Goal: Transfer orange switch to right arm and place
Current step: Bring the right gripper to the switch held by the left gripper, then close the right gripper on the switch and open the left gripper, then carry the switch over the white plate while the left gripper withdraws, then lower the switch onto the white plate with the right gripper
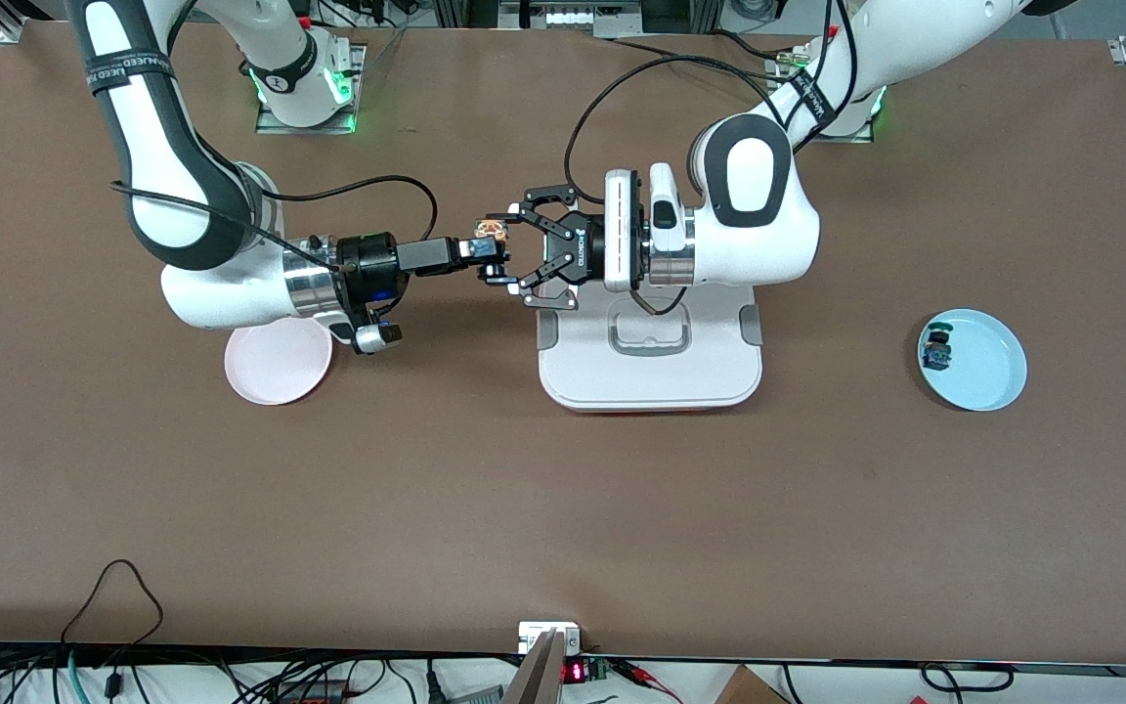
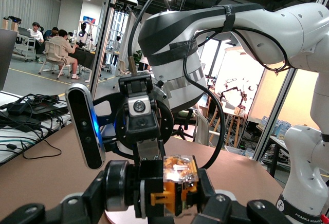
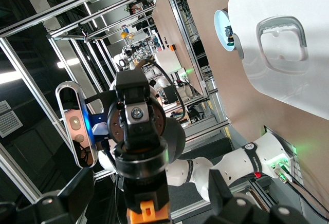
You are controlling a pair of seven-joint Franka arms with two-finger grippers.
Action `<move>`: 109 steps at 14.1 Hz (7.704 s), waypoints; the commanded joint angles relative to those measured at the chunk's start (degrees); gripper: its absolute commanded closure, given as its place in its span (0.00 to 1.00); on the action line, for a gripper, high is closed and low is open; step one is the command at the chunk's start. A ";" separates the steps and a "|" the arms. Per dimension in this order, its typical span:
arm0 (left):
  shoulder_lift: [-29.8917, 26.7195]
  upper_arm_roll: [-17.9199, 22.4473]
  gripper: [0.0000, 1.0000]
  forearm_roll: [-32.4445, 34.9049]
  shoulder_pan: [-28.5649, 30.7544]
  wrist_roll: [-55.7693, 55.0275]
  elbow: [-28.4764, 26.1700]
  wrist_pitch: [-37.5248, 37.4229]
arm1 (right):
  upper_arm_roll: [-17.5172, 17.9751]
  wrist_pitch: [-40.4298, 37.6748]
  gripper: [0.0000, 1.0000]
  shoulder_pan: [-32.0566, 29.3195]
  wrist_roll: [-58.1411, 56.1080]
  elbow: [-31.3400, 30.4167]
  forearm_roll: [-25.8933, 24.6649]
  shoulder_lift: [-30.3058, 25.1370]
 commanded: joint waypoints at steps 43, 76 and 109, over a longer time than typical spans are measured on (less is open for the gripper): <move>0.03 -0.21 0.00 -2.39 -0.05 2.01 0.03 -0.27 | -0.18 -6.62 0.95 0.00 -8.40 -8.42 8.36 -4.14; -5.33 0.05 0.00 40.49 11.37 -55.11 0.03 -33.32 | -0.36 -2.31 1.00 -9.76 -17.87 -3.76 -61.54 -8.10; -34.69 54.65 0.00 88.28 -11.83 -111.10 2.93 -47.12 | -0.18 36.09 1.00 -13.88 -54.54 -15.71 -112.75 -1.51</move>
